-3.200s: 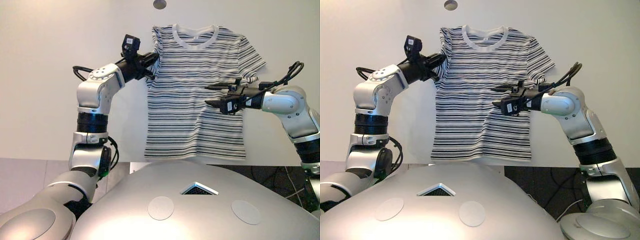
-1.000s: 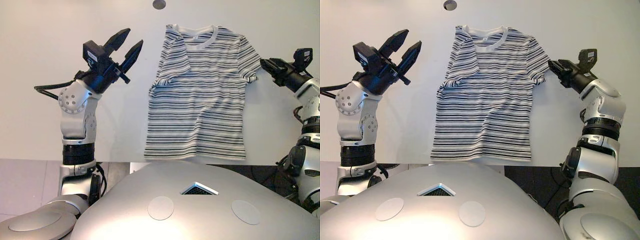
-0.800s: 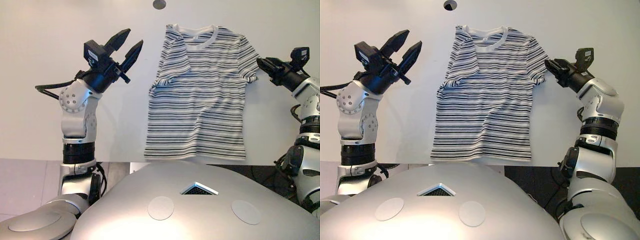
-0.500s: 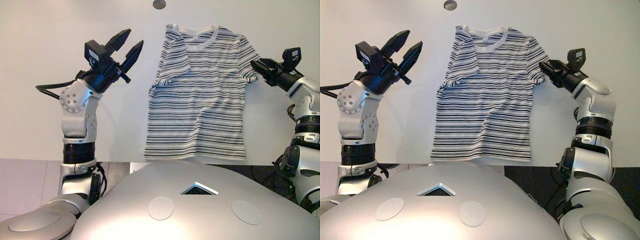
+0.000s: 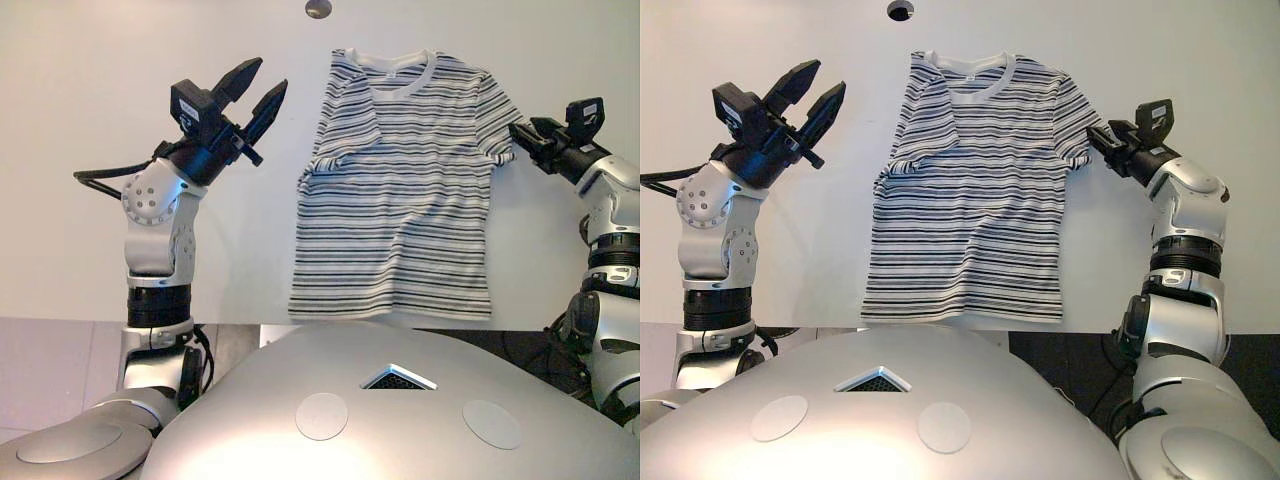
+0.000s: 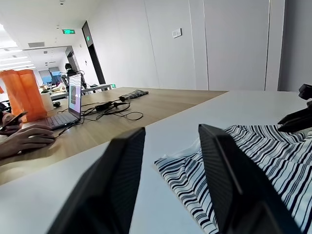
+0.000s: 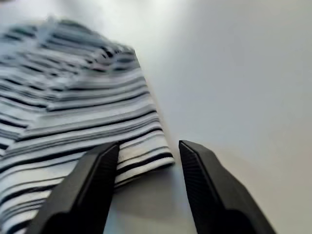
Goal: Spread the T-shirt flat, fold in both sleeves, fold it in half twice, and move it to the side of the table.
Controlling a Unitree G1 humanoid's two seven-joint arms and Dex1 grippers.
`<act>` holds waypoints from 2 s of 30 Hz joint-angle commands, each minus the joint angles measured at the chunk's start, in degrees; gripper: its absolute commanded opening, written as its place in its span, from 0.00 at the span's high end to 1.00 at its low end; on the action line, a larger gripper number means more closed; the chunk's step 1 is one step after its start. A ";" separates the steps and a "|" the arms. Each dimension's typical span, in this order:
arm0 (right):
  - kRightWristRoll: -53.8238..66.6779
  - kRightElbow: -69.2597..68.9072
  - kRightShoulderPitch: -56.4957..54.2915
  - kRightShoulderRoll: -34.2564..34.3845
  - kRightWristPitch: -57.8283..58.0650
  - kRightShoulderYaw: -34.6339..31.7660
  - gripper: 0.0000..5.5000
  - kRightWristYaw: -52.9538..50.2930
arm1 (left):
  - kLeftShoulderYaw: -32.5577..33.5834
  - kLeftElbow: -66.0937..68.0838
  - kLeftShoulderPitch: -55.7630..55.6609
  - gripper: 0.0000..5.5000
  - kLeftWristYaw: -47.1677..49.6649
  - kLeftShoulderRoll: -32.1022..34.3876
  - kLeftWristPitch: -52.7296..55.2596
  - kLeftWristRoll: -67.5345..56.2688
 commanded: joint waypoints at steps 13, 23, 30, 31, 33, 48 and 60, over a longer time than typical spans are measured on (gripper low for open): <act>-5.77 8.32 -2.54 -1.70 -6.37 3.78 0.67 -2.28 | 0.12 -0.90 0.30 0.63 0.48 0.64 0.13 -0.02; -3.86 7.46 -3.13 -1.10 -6.77 2.67 0.99 -2.27 | -0.03 -0.58 -0.27 0.63 0.45 0.57 0.08 0.08; -2.24 -2.41 -0.92 0.65 -5.02 1.61 1.00 -3.18 | -0.32 -0.58 -0.38 0.63 0.49 0.44 0.26 0.13; -2.19 -5.42 -0.10 1.00 -4.27 1.85 1.00 -3.67 | -0.34 -0.53 -0.43 0.63 0.43 0.47 0.25 0.13; -1.68 -11.46 0.70 2.23 -1.36 1.85 1.00 -5.88 | -0.38 -0.57 -0.35 0.63 0.44 0.49 0.17 0.18; -13.19 -25.66 2.17 5.60 2.99 13.43 1.00 -12.86 | -2.07 -1.12 0.13 0.63 0.93 0.01 -0.27 1.02; -18.14 -32.72 4.50 6.49 2.98 19.81 0.93 -12.60 | -3.06 -0.58 0.28 0.63 1.45 -0.35 -0.72 1.30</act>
